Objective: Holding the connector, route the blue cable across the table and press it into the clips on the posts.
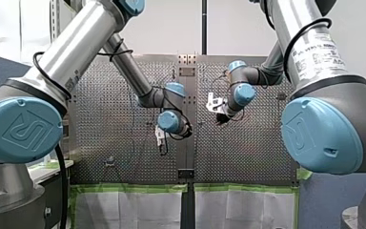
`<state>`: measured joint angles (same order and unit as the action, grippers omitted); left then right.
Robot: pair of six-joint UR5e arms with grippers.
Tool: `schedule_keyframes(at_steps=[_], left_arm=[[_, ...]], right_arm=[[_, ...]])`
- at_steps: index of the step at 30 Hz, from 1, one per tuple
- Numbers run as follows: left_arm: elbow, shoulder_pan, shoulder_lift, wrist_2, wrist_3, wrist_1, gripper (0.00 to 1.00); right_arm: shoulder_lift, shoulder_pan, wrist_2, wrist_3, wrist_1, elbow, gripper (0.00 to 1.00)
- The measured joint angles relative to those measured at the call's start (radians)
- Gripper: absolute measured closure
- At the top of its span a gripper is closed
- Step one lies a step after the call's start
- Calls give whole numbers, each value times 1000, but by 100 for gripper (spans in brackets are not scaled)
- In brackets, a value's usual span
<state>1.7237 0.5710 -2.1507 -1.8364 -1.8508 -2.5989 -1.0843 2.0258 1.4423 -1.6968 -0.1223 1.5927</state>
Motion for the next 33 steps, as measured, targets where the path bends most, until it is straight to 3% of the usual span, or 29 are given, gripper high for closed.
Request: schedule_keyframes(at_steps=[10, 17, 33], left_arm=[[-81, -16, -14, 3, -20, -11, 100], [-112, -41, -18, 24, -22, -13, 100], [-181, -48, -100, 38, -21, -29, 100]], right_arm=[[23, -12, -1, -1, -15, -1, 100], [30, -38, -11, -8, -51, -1, 100], [38, -59, -29, -11, -60, -1, 100]])
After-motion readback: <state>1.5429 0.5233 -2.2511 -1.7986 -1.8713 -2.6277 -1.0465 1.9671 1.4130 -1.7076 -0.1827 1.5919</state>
